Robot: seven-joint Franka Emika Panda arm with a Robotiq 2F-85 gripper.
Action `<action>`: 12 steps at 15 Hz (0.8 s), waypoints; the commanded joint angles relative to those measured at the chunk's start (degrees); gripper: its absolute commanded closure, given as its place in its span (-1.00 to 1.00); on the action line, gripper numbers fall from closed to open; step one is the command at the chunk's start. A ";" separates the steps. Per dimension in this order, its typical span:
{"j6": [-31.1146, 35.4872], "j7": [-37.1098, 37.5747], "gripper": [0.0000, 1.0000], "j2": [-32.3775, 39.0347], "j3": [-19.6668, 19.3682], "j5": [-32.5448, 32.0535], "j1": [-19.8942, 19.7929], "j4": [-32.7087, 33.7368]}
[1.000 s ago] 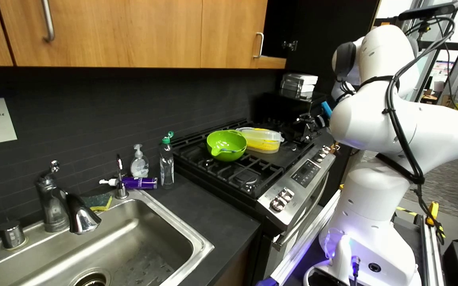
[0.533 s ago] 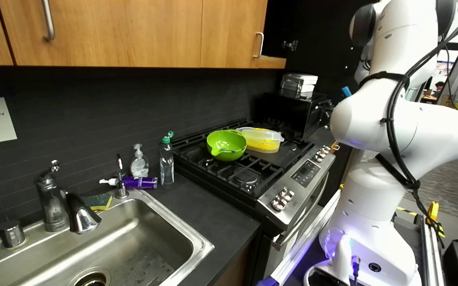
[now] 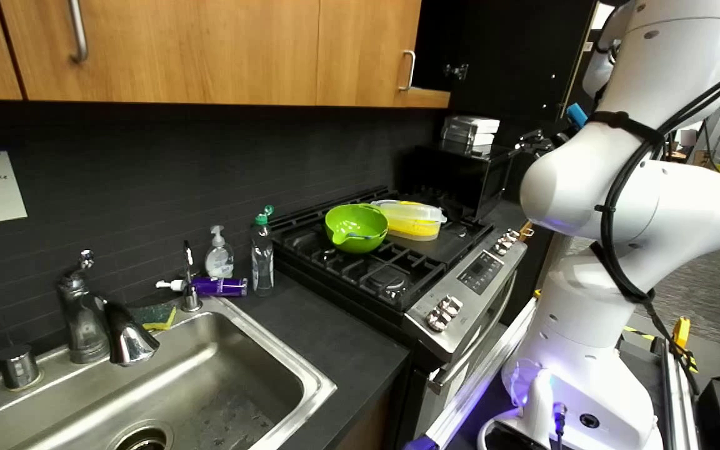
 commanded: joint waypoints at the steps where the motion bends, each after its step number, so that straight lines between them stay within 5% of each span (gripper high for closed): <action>1: 0.12 0.09 -1.00 -8.85 1.37 -8.06 4.88 -3.78; 6: -3.12 5.69 -1.00 -10.70 4.93 -15.73 14.97 -0.71; 7: -2.40 3.44 -1.00 -10.23 2.11 -12.72 14.18 -1.40; 12: 0.83 5.66 -1.00 -11.99 3.73 -16.02 18.22 -2.70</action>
